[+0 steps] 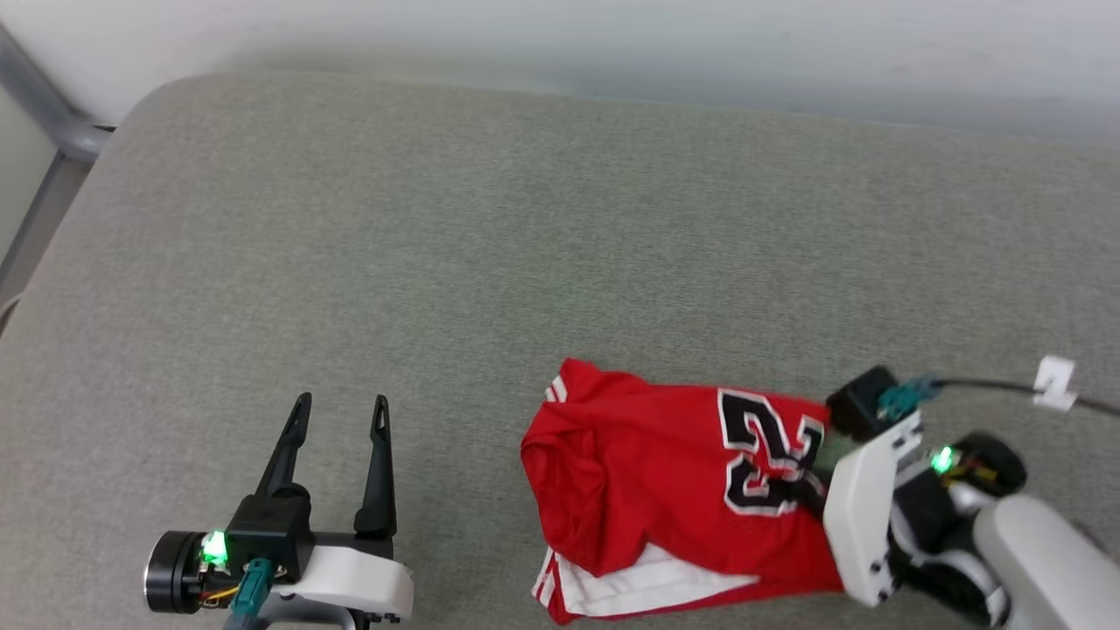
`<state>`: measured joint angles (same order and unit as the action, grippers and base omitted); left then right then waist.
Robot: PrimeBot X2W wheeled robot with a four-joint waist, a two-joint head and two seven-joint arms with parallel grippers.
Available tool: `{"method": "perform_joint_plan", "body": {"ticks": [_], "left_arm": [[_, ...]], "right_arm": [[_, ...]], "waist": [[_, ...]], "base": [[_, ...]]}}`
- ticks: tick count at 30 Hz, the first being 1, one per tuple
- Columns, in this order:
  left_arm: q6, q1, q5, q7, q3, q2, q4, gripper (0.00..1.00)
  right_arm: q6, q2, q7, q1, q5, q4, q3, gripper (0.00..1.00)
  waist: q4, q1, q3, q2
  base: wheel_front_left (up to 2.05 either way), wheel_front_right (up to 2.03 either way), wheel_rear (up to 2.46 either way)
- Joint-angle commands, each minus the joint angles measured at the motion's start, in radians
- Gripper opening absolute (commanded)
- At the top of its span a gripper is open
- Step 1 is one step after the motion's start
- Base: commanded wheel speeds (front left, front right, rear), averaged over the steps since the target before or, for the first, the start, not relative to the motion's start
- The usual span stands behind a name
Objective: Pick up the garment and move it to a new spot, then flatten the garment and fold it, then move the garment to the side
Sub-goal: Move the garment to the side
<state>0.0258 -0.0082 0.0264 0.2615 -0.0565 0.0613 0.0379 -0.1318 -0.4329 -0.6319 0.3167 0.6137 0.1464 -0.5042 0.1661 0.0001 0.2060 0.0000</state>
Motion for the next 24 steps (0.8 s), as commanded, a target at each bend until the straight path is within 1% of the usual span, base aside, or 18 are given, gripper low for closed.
{"method": "perform_joint_plan", "body": {"ticks": [1, 6, 14, 19, 24], "left_arm": [[-0.001, 0.006, -0.005, 0.005, 0.003, 0.001, -0.001, 1.0], [0.001, 0.018, -0.005, 0.005, 0.014, 0.0, -0.011, 1.0], [0.0, 0.0, -0.007, 0.005, 0.033, 0.007, -0.031, 1.0], [0.004, -0.017, -0.016, 0.005, 0.042, 0.013, -0.051, 1.0], [-0.006, -0.052, -0.021, 0.005, 0.044, 0.029, -0.071, 1.0]], "right_arm": [[0.002, -0.016, 0.007, 0.03, -0.006, -0.007, 0.006, 0.0], [0.002, -0.084, 0.035, 0.106, -0.055, -0.07, 0.001, 0.0], [0.002, -0.186, 0.027, 0.216, -0.101, -0.121, 0.023, 0.0], [0.002, -0.231, 0.017, 0.257, -0.114, -0.114, 0.069, 0.0], [0.002, -0.268, 0.022, 0.28, -0.136, -0.069, 0.163, 0.0]], "waist": [[-0.014, -0.0001, -0.005, 0.0], [-0.079, -0.0001, -0.005, 0.0], [-0.205, -0.0001, 0.026, 0.0], [-0.267, -0.0001, 0.075, 0.0], [-0.297, -0.0001, 0.148, 0.0]], "base": [[0.0, 0.0, 0.0], [0.0, 0.0, 0.0], [0.0, 0.0, 0.0], [0.0, 0.0, 0.0], [0.0, 0.0, 0.0]]}}
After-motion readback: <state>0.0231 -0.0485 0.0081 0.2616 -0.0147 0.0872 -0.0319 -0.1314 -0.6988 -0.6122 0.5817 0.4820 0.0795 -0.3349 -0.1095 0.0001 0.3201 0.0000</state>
